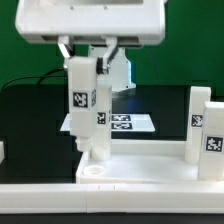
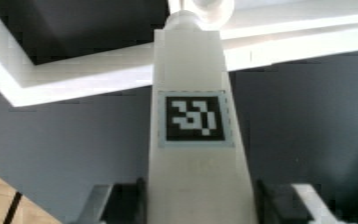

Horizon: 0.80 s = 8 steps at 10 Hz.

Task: Assemble desk

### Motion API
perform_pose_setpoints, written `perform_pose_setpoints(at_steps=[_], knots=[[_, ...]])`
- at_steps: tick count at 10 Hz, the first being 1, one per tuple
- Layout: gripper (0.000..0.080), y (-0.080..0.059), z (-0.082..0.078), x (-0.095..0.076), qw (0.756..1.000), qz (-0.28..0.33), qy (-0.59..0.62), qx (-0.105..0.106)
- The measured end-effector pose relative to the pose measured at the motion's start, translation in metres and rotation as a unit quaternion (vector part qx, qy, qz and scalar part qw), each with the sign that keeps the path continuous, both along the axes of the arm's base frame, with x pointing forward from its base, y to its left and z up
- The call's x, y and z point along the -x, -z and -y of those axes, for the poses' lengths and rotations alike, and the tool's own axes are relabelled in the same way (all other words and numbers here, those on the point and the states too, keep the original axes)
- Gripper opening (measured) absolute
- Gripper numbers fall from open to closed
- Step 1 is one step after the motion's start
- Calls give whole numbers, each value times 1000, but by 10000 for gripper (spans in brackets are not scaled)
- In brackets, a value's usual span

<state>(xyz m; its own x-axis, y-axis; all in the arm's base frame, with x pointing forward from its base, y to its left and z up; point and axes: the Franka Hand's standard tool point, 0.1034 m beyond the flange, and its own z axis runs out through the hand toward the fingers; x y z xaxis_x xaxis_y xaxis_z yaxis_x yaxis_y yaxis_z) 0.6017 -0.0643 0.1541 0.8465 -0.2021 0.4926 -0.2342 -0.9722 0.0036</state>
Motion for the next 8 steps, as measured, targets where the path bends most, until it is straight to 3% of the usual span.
perform_pose_setpoints(at_steps=[1,4,8], knots=[[288,6,-2,-4,1000,-3,-2,2],[288,7,-7,-12,1000,0,-6,4],[288,15,-13,-12,1000,-5,-12,5]])
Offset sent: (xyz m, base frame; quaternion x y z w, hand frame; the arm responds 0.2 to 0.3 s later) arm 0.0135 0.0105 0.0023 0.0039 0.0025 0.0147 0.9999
